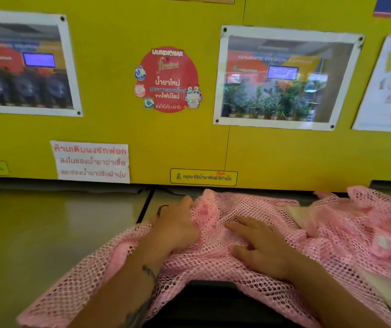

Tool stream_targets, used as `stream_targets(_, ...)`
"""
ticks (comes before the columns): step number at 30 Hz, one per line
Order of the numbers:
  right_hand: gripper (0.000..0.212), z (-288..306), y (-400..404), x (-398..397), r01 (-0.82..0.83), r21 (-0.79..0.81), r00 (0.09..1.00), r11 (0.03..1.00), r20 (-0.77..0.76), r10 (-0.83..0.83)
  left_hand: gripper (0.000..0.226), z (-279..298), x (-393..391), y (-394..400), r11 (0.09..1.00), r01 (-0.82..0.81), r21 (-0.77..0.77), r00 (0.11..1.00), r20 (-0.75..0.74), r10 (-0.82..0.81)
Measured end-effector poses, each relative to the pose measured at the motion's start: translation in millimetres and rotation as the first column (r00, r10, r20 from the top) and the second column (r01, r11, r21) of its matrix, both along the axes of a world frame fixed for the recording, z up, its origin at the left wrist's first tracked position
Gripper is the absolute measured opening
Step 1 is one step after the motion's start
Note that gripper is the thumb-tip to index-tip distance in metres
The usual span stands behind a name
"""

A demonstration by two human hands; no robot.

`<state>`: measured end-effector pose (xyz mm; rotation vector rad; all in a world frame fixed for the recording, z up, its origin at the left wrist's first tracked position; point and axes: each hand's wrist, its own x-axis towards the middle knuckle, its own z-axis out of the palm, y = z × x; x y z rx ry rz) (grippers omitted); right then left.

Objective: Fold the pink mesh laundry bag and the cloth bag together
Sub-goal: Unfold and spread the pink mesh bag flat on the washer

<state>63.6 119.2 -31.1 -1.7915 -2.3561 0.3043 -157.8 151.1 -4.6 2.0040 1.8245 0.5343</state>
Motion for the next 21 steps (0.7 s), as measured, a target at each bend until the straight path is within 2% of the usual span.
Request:
stream_targets(2, 0.08, 0, 0, 1, -0.008, 0.009, 0.999, 1.0, -0.042, 0.009, 0.039, 4, 3, -5, 0.996, 0.063, 0.065, 0.995, 0.077, -0.068)
stream_targets(4, 0.078, -1, 1, 2, 0.003, 0.014, 0.995, 1.0, -0.097, -0.002, 0.048, 15, 1, -8, 0.988, 0.076, 0.132, 0.979, 0.175, -0.099)
stream_targets(6, 0.077, -3, 3, 5, 0.014, 0.022, 0.99, 1.0, -0.14, -0.011, 0.055, 26, -8, -7, 0.972, 0.01, 0.234, 0.936, 0.341, -0.091)
stream_targets(7, 0.078, -5, 5, 7, 0.015, 0.03, 0.988, 0.999, -0.153, -0.01, 0.06, 31, -14, -6, 0.947, -0.079, 0.31, 0.906, 0.418, -0.062)
stream_targets(8, 0.078, -6, 6, 7, 0.011, 0.039, 0.987, 0.999, -0.161, -0.005, 0.066, 35, -22, -6, 0.892, -0.196, 0.408, 0.891, 0.453, -0.011)
stream_targets(10, 0.077, -6, 6, 6, 0.01, 0.049, 0.984, 0.999, -0.178, -0.001, 0.077, 42, -38, -4, 0.709, -0.398, 0.582, 0.902, 0.388, 0.188)
stream_targets(11, 0.075, -5, 5, 5, 0.012, 0.06, 0.983, 0.998, -0.185, -0.001, 0.077, 43, -44, -4, 0.637, -0.441, 0.633, 0.897, 0.344, 0.278)
stream_targets(12, 0.072, -3, 3, 4, 0.019, 0.077, 0.982, 0.997, -0.187, -0.004, 0.074, 43, -49, -4, 0.614, -0.452, 0.647, 0.892, 0.311, 0.328)
stream_targets(14, 0.069, -1, 1, 2, 0.047, 0.119, 0.986, 0.992, -0.165, -0.027, 0.054, 38, -51, -3, 0.682, -0.404, 0.61, 0.914, 0.234, 0.332)
stream_targets(16, 0.071, -1, -1, -1, 0.063, 0.156, 0.993, 0.986, -0.11, -0.046, 0.028, 28, -46, 0, 0.821, -0.302, 0.485, 0.953, 0.164, 0.254)
stream_targets(17, 0.071, -2, 0, -2, 0.061, 0.159, 0.995, 0.985, -0.09, -0.047, 0.023, 23, -42, 0, 0.891, -0.238, 0.387, 0.971, 0.128, 0.204)
stream_targets(18, 0.071, -3, 0, -2, 0.057, 0.149, 0.996, 0.987, -0.073, -0.046, 0.028, 17, -37, -1, 0.952, -0.165, 0.259, 0.986, 0.066, 0.153)
stream_targets(19, 0.071, -4, 0, -2, 0.056, 0.121, 0.997, 0.991, -0.058, -0.049, 0.045, 10, -32, -1, 0.991, -0.087, 0.099, 0.996, -0.022, 0.089)
stream_targets(21, 0.072, -5, 0, -1, 0.067, 0.086, 0.997, 0.994, -0.041, -0.064, 0.081, -3, -24, 1, 0.984, 0.001, -0.18, 0.976, -0.212, -0.04)
